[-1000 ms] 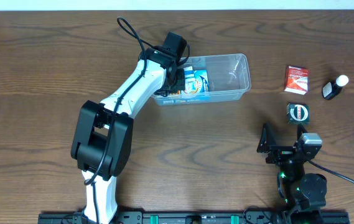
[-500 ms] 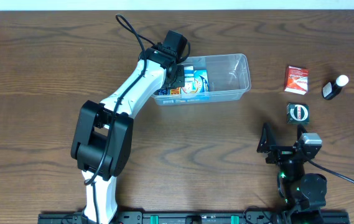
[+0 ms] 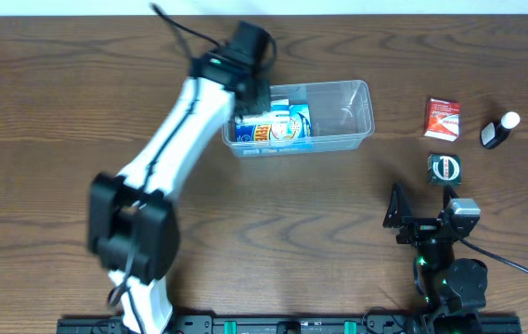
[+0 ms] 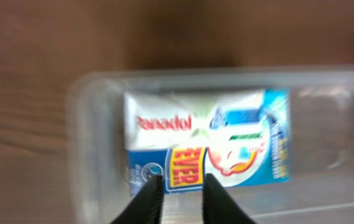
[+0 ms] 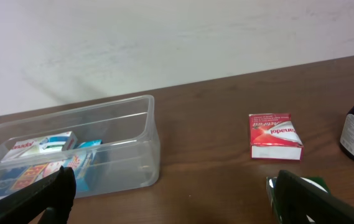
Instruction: Pack container
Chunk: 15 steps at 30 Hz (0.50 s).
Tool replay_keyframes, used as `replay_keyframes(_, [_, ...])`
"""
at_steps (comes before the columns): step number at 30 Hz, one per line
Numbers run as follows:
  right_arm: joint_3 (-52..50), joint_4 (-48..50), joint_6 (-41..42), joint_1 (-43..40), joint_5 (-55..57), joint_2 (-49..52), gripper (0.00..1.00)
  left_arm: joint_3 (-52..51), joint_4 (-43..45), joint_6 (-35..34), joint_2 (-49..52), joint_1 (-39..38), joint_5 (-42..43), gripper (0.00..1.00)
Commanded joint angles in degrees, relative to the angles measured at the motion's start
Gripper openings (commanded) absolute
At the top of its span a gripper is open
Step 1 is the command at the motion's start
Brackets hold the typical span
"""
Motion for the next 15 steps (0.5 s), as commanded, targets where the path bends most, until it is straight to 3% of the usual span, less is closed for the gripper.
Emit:
replay_keyframes(1, [-0.13,-0.20,-0.76,-0.46,0.00,-0.09,0.99,1.90,-0.24,0.26,-6.58,5.90,-1.75,0.33])
replay_keyframes(3, [-0.13,-0.20,-0.76,-0.46,0.00,-0.09,0.99,1.90,-0.76,0.26,-8.28,9.57,-1.95,0.41])
replay_keyframes(4, [-0.13,-0.20,-0.76,-0.46,-0.02,-0.09,0.99,1.90,-1.27,0.26,-9.11,11.87,-1.97,0.63])
replay_keyframes(7, [-0.13,-0.20,-0.76,-0.46,0.00,-0.09,0.99,1.90,-2.51,0.26,-10.23,18.45,-1.99,0.96])
replay_keyframes(15, [-0.13,-0.20,-0.76,-0.46,-0.02,-0.09,0.99,1.84,-5.75,0.24,-10.27,31.98,-1.97,0.98])
